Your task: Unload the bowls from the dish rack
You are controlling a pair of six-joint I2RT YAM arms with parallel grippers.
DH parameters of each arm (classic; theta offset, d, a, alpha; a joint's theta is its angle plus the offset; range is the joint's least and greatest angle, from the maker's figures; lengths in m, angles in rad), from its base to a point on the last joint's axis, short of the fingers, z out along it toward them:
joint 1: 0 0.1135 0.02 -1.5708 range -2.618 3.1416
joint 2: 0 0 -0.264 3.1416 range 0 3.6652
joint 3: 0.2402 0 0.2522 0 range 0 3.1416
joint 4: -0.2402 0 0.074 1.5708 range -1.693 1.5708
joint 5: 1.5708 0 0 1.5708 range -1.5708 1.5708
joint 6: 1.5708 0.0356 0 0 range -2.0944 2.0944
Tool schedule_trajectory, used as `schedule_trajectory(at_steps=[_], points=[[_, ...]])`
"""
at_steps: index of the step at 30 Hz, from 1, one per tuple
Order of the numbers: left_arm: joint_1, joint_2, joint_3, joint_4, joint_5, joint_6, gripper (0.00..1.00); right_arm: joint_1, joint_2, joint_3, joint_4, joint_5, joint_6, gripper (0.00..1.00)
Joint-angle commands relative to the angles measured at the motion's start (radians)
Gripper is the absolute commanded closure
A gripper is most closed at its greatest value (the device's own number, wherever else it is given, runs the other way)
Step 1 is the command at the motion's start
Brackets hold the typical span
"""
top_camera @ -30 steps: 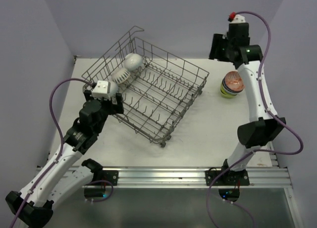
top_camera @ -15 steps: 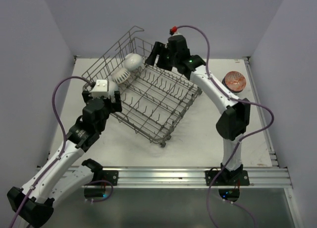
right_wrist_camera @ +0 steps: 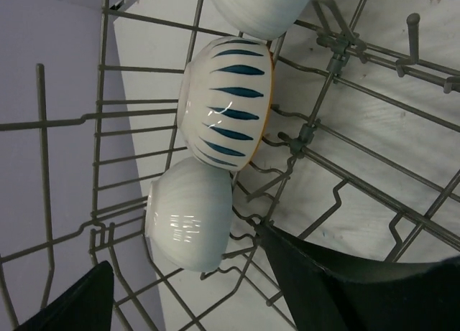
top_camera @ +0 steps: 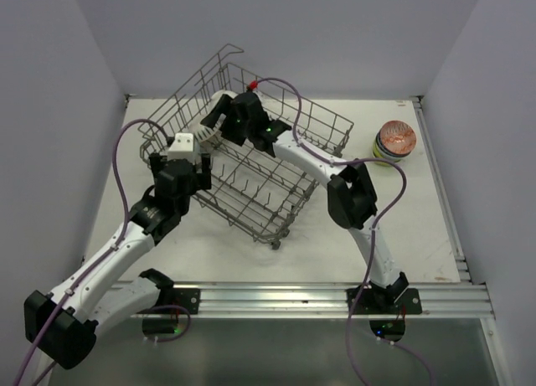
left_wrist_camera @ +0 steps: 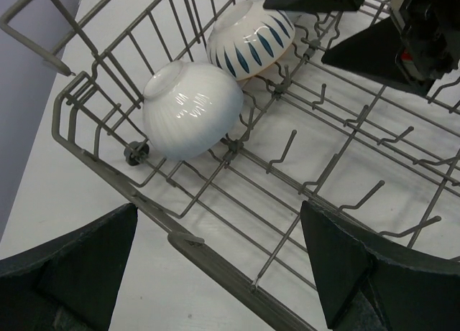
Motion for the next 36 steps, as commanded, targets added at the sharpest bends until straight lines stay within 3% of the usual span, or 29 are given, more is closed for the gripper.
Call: schedule_trajectory(at_steps=[1,13,20,23,24,27,36], points=[[0.018,0.025,0.022,0.013,-0.029,-0.044,0.0,-0.007,0.036,0.063,0.125,0.099,0.07,0.13],[0.081,0.126,0.045,0.022,0.039,-0.074,0.0,-0.005,0.224,0.238,0.116,0.143,0.089,0.01],[0.119,0.177,0.063,0.001,0.083,-0.097,0.01,-0.005,0.303,0.316,0.122,0.131,0.11,0.01],[0.126,0.193,0.069,-0.005,0.109,-0.091,0.1,-0.004,0.321,0.33,0.145,0.122,0.118,0.01],[0.126,0.194,0.069,-0.01,0.116,-0.09,0.21,-0.005,0.327,0.333,0.15,0.119,0.117,0.02],[0.126,0.193,0.063,-0.012,0.152,-0.088,0.37,-0.004,0.326,0.336,0.182,0.104,0.11,0.03],[0.124,0.176,0.046,-0.007,0.244,-0.082,0.68,-0.005,0.33,0.353,0.185,0.067,0.107,0.15]])
